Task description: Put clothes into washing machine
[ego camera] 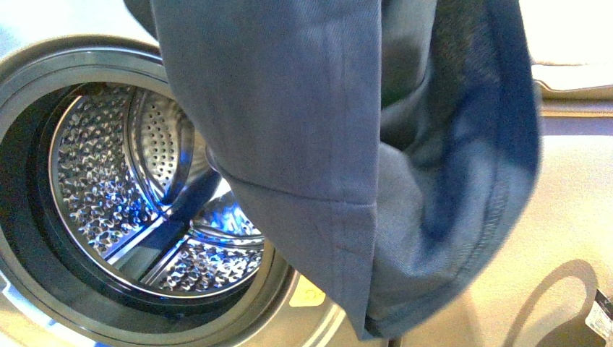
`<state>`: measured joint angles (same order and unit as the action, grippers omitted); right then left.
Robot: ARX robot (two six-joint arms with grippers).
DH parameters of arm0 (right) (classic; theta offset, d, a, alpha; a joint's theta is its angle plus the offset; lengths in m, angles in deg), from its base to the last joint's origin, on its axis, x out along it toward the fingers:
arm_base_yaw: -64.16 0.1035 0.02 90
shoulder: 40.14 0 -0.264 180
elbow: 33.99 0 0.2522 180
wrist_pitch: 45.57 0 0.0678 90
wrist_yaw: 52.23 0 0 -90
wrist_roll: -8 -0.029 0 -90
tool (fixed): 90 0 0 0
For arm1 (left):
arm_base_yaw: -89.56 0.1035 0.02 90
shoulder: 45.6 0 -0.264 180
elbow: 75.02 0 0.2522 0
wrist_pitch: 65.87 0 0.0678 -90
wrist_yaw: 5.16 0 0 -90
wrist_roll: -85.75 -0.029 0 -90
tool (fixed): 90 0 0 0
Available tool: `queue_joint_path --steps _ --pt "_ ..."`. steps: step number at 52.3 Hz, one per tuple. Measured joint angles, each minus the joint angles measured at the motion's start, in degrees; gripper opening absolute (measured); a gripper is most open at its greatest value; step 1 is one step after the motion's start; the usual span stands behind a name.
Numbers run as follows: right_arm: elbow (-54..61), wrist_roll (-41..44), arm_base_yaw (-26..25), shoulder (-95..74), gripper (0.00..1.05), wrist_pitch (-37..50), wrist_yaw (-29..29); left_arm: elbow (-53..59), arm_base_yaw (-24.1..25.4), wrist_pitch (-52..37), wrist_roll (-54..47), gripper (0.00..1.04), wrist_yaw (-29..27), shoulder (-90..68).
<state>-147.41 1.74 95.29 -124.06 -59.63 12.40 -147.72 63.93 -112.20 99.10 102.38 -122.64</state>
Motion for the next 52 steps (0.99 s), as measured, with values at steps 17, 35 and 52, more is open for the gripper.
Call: queue_joint_path --steps 17,35,52 --pt "0.0 0.1 -0.3 0.0 0.14 0.0 0.8 -7.0 -1.3 5.6 -4.1 0.98 -8.2 -4.7" --pt "0.0 0.1 -0.4 -0.1 0.14 0.0 0.9 -8.7 -0.5 6.4 -5.2 0.73 -14.8 -6.1" --pt "0.0 0.0 -0.2 -0.1 0.52 0.0 -0.1 -6.7 3.0 5.9 -3.8 0.35 -17.5 -5.5"
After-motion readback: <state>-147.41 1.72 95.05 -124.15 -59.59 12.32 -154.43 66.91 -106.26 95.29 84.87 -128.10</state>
